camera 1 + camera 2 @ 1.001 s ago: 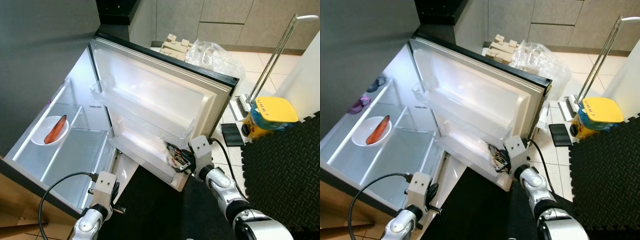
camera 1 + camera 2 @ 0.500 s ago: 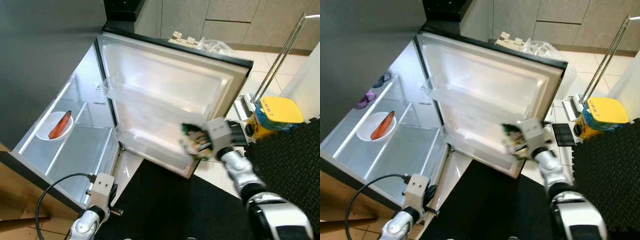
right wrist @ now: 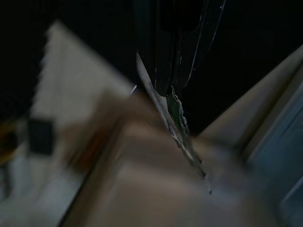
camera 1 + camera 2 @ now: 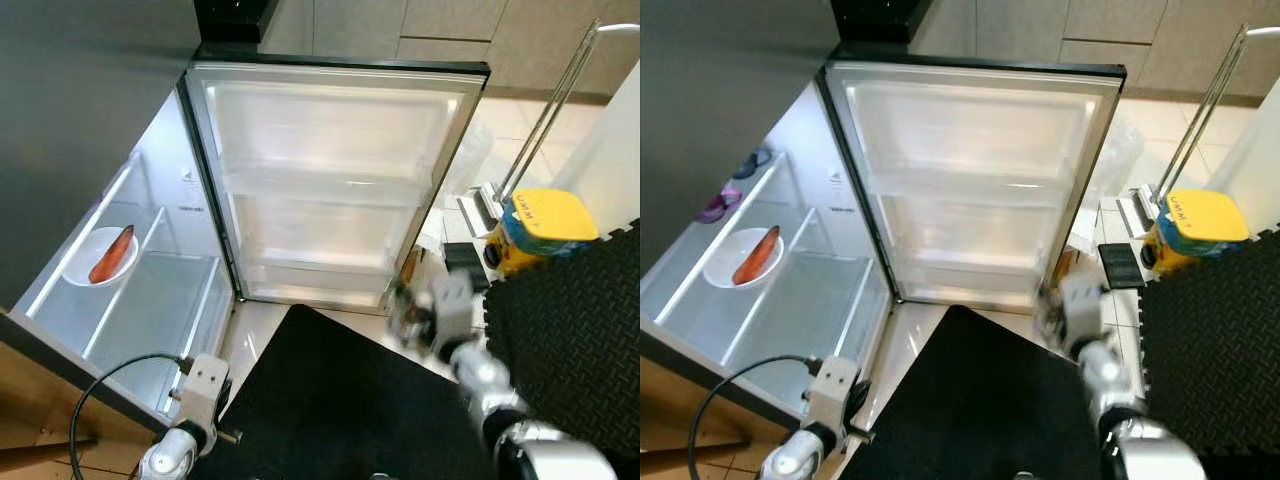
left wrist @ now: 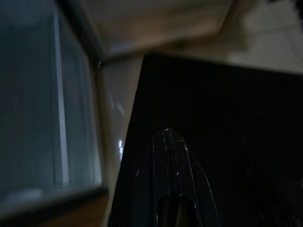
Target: Restocking fridge
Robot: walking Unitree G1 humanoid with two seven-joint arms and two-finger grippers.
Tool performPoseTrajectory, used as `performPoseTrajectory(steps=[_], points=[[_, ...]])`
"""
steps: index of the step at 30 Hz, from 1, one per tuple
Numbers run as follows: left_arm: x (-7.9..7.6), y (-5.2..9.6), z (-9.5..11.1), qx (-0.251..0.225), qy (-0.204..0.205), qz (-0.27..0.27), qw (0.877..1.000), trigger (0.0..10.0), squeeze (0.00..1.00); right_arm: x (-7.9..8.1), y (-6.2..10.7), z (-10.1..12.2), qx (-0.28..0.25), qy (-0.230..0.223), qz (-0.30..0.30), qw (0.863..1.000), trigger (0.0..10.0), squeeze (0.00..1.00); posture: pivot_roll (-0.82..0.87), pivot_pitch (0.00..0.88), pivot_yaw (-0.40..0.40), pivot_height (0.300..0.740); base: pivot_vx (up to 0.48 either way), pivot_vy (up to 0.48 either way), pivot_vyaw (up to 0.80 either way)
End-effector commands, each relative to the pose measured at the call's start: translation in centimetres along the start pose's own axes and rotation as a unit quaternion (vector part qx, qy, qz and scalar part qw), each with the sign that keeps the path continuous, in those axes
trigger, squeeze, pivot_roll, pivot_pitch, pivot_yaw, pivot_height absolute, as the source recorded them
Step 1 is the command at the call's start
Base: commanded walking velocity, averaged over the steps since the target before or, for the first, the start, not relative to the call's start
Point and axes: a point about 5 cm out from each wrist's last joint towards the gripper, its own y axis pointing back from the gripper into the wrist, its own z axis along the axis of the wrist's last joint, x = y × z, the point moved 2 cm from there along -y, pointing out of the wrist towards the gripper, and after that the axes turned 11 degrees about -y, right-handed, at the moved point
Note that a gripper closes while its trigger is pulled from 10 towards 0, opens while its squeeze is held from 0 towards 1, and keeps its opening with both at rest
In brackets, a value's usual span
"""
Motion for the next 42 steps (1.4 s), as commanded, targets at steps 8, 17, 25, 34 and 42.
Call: performPoseTrajectory(steps=[8, 17, 25, 34, 42], points=[[-1.5, 2.6, -5.8, 0.143, 0.032, 0.017, 0.989, 10.0, 0.00, 1.0, 4.5, -9.9, 0.128, -0.074, -0.031, 0.989, 10.0, 0.00, -0.08, 0.100, 0.030, 0.740, 0.000, 0.000, 0.00], [-1.5, 3.0, -6.6, 0.168, 0.025, 0.018, 0.985, 10.0, 0.00, 0.2, 6.1, -11.9, 0.165, -0.064, -0.057, 0.983, 10.0, 0.00, -0.09, 0.098, 0.035, 0.740, 0.000, 0.000, 0.00], [-1.5, 3.0, -6.5, 0.160, 0.049, 0.030, 0.985, 10.0, 0.00, 1.8, 4.8, -11.2, 0.174, -0.054, -0.053, 0.982, 10.0, 0.00, -0.09, 0.097, 0.030, 0.740, 0.000, 0.000, 0.00], [-0.4, 2.7, -6.1, 0.157, 0.080, 0.061, 0.982, 10.0, 0.00, 6.4, 1.3, -7.7, 0.155, -0.041, -0.035, 0.986, 10.0, 0.00, -0.08, 0.101, 0.017, 0.740, 0.000, 0.000, 0.00], [0.2, 2.4, -5.7, 0.153, 0.100, 0.082, 0.980, 10.0, 0.00, 8.2, -0.8, -4.3, 0.130, -0.006, -0.017, 0.991, 10.0, 0.00, -0.08, 0.096, 0.001, 0.740, 0.000, 0.000, 0.00]])
